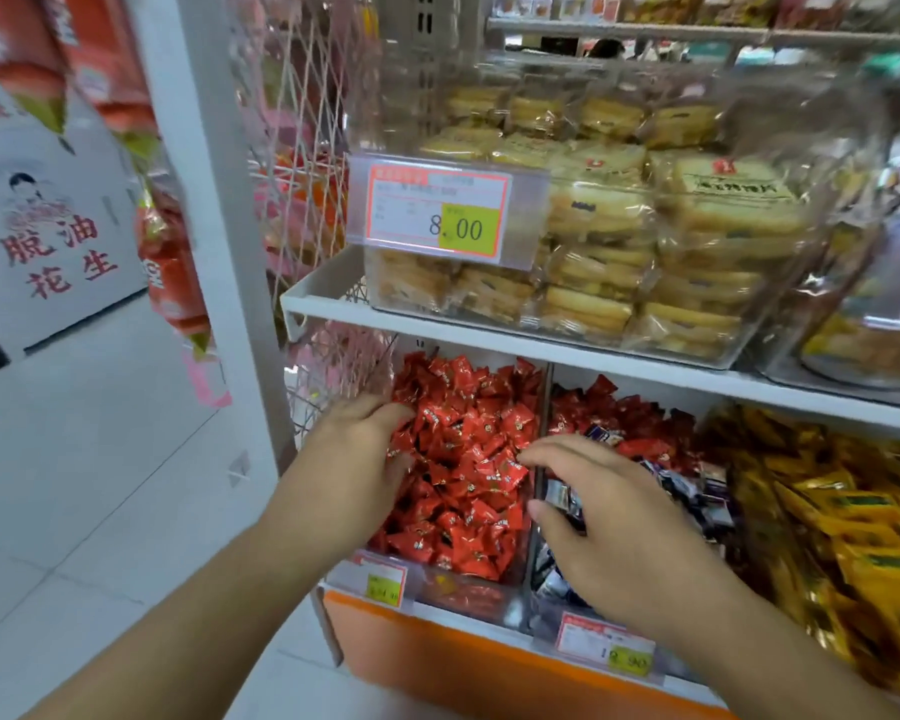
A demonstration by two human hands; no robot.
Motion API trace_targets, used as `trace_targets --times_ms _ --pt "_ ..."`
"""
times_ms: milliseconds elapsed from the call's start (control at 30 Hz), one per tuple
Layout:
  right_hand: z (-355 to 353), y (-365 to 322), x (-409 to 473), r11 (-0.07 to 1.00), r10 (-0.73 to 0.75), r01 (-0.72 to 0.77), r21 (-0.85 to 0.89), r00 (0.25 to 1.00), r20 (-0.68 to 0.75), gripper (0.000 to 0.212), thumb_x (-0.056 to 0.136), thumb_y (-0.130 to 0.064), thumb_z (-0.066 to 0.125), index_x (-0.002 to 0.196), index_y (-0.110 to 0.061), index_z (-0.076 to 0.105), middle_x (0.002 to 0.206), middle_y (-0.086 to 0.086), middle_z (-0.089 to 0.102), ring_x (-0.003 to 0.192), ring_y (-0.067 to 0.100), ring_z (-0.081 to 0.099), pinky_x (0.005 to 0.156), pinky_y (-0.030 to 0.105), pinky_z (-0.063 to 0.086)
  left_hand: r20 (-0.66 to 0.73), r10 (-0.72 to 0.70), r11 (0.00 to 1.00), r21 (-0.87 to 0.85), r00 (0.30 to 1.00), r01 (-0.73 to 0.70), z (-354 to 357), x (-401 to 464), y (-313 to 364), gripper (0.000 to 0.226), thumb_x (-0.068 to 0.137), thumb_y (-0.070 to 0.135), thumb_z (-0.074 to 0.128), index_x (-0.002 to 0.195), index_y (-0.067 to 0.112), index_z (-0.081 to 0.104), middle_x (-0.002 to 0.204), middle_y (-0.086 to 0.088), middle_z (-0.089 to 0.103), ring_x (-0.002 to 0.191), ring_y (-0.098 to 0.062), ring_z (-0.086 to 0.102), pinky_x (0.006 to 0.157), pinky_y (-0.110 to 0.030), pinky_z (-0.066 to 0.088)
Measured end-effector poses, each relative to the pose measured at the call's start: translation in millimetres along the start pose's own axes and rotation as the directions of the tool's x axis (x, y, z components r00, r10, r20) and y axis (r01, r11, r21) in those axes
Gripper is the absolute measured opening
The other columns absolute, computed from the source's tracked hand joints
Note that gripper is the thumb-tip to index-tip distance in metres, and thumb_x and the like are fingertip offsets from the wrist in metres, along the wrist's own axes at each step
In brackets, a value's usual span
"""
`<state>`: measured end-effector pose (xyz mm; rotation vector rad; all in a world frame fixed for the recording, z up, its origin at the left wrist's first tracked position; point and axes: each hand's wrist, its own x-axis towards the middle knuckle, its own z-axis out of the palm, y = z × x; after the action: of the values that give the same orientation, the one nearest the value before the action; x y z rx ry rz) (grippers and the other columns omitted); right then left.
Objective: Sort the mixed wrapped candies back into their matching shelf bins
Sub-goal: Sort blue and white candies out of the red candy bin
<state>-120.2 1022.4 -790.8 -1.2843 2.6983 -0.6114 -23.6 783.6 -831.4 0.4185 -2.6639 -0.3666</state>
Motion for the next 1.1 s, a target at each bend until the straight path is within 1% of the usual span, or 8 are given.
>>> trace_targets --times_ms 100,300,433,633,767,867,933,1100 --pt "2 6 2 0.999 0.012 -0.011 0.046 0.999 -0.029 0.040 0.106 -0.038 0.052 0.145 -0.041 0.047 0.146 -0.030 0.040 0.136 -0.009 0.030 0.106 0.005 0.016 0.000 0.035 0.991 0.130 0.999 -0.035 13 14 -4 0.034 0.084 0.019 0.079 0.118 0.021 0.074 0.113 -0.001 0.072 0.112 -0.030 0.062 0.108 -0.043 0.044" --pt "6 14 0 0.998 -0.038 0.041 0.055 0.998 -0.052 0.038 0.105 -0.037 0.052 0.142 -0.044 0.047 0.141 -0.036 0.037 0.116 -0.021 0.021 0.088 -0.012 0.010 0.190 -0.026 0.877 0.475 0.981 -0.068 14 27 0 0.026 0.095 0.041 0.063 0.120 0.038 0.069 0.114 0.005 0.070 0.130 -0.017 0.051 0.125 -0.045 0.005" --pt "5 15 0 0.996 -0.052 0.055 0.063 0.997 -0.051 0.037 0.105 -0.034 0.052 0.141 -0.043 0.048 0.142 -0.034 0.039 0.126 -0.014 0.026 0.090 -0.011 0.008 0.220 -0.050 0.881 0.469 0.974 -0.061 15 29 -3 0.023 0.093 0.037 0.065 0.114 0.043 0.072 0.109 0.009 0.072 0.127 -0.015 0.051 0.122 -0.042 0.011" --pt "4 17 -1 0.995 -0.069 0.072 0.062 0.997 -0.046 0.037 0.105 -0.033 0.053 0.141 -0.041 0.050 0.142 -0.033 0.041 0.130 -0.012 0.027 0.092 -0.010 0.009 0.132 -0.046 0.920 0.391 0.990 -0.010 17 28 -2 0.014 0.083 0.024 0.067 0.084 0.035 0.076 0.076 0.011 0.071 0.092 -0.013 0.063 0.119 -0.038 0.024" --pt "5 17 -2 0.995 -0.064 0.067 0.070 0.997 -0.041 0.038 0.105 -0.031 0.054 0.141 -0.040 0.050 0.142 -0.034 0.041 0.128 -0.014 0.028 0.091 -0.011 0.008 0.033 -0.077 0.992 0.107 0.996 0.073 7 27 -2 0.013 0.086 0.020 0.070 0.081 0.031 0.075 0.077 0.015 0.073 0.077 -0.007 0.068 0.107 -0.037 0.046" --pt "5 17 -2 0.995 -0.066 0.070 0.077 0.996 -0.058 0.037 0.104 -0.031 0.055 0.139 -0.041 0.051 0.141 -0.034 0.043 0.119 -0.018 0.027 0.090 -0.012 0.010 -0.035 -0.198 0.967 -0.173 0.980 0.189 -12 21 9 0.012 0.090 0.020 0.072 0.086 0.032 0.076 0.089 0.022 0.073 0.083 0.006 0.065 0.092 -0.013 0.048" --pt "5 15 -2 0.994 -0.061 0.067 0.085 0.995 -0.075 0.039 0.104 -0.033 0.055 0.141 -0.042 0.049 0.142 -0.033 0.042 0.120 -0.017 0.028 0.091 -0.009 0.013 -0.054 -0.278 0.930 -0.267 0.959 0.255 -23 15 18 0.012 0.091 0.025 0.074 0.084 0.034 0.075 0.087 0.023 0.073 0.086 0.011 0.063 0.073 0.001 0.040" --pt "0 4 -6 0.990 -0.071 0.086 0.108 0.988 -0.135 0.060 0.100 -0.046 0.059 0.151 -0.051 0.028 0.149 -0.036 0.033 0.138 -0.012 0.025 0.103 0.007 0.018 0.136 -0.354 0.687 -0.634 0.925 0.356 -39 3 56 0.006 0.089 0.023 0.079 0.084 0.024 0.078 0.081 0.009 0.077 0.080 -0.003 0.070 0.068 -0.013 0.050"
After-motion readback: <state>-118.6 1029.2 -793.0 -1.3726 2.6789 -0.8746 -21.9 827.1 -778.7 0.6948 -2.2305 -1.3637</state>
